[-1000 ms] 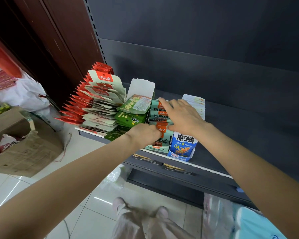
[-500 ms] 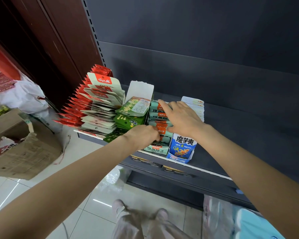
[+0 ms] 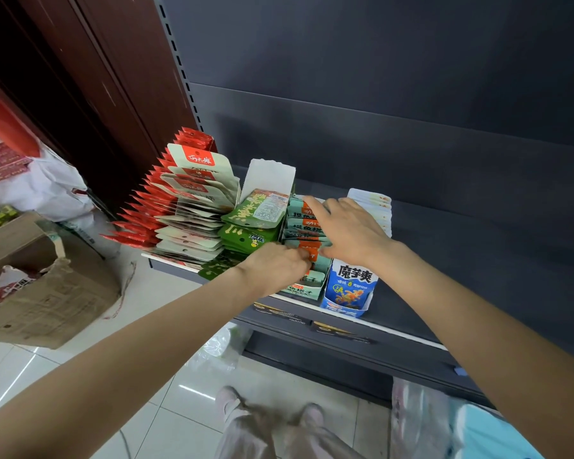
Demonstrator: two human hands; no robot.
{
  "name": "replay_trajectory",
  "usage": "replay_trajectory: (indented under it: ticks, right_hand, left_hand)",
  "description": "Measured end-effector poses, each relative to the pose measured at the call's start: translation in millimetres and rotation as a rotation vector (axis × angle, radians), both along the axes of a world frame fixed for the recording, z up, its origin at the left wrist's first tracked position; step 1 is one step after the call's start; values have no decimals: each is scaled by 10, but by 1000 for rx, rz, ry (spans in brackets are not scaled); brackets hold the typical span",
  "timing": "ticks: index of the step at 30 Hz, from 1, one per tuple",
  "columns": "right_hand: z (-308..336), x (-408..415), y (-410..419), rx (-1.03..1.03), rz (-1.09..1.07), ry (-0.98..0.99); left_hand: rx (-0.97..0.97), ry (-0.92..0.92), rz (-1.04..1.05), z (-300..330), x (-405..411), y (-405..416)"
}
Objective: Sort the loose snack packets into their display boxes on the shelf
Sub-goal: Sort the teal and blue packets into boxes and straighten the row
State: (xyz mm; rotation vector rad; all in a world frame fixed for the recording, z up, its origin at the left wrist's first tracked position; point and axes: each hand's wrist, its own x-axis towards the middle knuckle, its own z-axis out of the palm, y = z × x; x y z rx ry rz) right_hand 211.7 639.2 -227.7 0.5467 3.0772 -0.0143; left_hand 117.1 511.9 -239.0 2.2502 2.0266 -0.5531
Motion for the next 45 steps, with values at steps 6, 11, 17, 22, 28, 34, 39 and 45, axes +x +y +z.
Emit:
replay_trajectory:
  ticks: [6,11,17,22,28,34,39,45]
  right_hand:
    - [85,-34,63,-68,1,-17]
    - [192,-118,106,-108,-6,-97]
    - [221,-134,72,-142,-29,-156]
    - [250,-238,141,-172,0,-206]
    - [295,-343,181,-211,-1,-277]
    - [295,-269,163,-220,-22,-247]
    - [284,-152,93,-196,0,-132]
    - [234,-60,65,-231,93,47]
  left_hand:
    - [252,-37,-31,120,-64,-119]
    - [160,-35,16,245,-113,-80]
    - [103,-47,38,216,-90,-92]
    - [194,30,20,289,-81,-66]
    - [135,38,32,315,-63,-109]
    - [221,85,-32,254,-60,-236]
    - [375,23,-100,158,-119,-204]
    - [377,-18,-61,-3,-179,-265]
